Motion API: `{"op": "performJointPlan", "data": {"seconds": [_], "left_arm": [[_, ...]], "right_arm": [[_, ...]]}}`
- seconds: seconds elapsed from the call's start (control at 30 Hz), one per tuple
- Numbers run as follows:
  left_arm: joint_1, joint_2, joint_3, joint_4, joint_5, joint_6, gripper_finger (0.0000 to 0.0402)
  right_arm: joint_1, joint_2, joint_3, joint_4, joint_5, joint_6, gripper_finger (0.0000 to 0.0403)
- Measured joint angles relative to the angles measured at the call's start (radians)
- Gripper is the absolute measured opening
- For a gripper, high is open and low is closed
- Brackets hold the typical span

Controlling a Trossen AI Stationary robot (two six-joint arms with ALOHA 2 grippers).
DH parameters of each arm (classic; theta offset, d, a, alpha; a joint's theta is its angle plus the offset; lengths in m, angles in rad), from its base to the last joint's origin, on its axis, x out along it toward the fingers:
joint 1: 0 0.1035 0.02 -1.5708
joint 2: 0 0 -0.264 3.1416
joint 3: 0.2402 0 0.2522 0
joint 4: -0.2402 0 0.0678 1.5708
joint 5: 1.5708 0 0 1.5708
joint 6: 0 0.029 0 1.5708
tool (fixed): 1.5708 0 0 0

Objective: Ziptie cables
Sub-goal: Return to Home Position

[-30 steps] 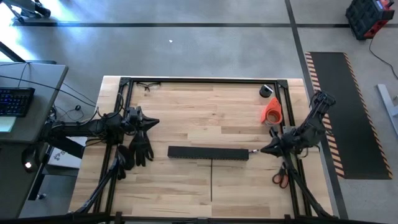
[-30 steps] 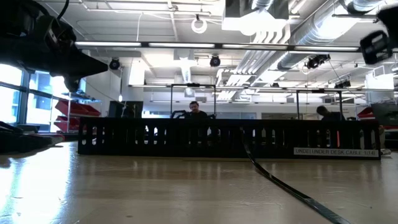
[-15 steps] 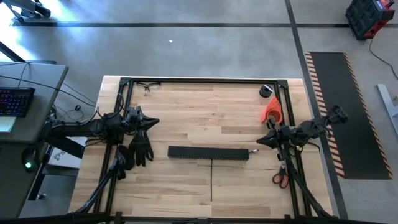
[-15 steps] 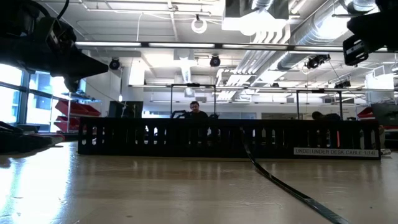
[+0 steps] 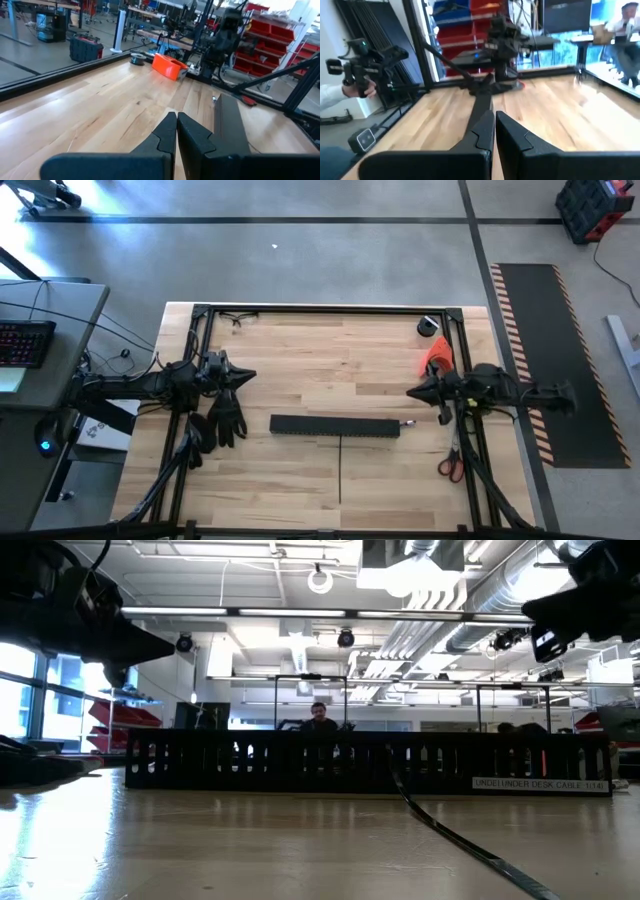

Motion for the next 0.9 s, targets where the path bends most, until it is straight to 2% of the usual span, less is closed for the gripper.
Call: {"op": "performJointPlan", "data": {"seconds": [0.1,0.23,0.4,0.53,0.9], "left_arm": [[0.000,0.000,0.000,0.006,0.000,0.000,0.0000],[0.000,0.000,0.000,-0.007,0.002,0.000,0.0000],[0.000,0.000,0.000,-0.006,0.003,0.000,0.0000],[0.000,0.000,0.000,-0.005,0.003,0.000,0.0000],[0.000,0.000,0.000,-0.004,0.003,0.000,0.0000]], "right_arm": [[-0.050,0.003,-0.030,-0.003,-0.050,0.019,0.0000],[-0.077,0.025,-0.046,0.053,-0.066,0.016,0.0000],[-0.078,0.035,-0.052,0.053,0.044,-0.058,0.0000],[-0.078,0.035,-0.052,0.048,0.127,-0.055,0.0000],[-0.078,0.035,-0.052,0.048,0.126,-0.049,0.0000]]}}
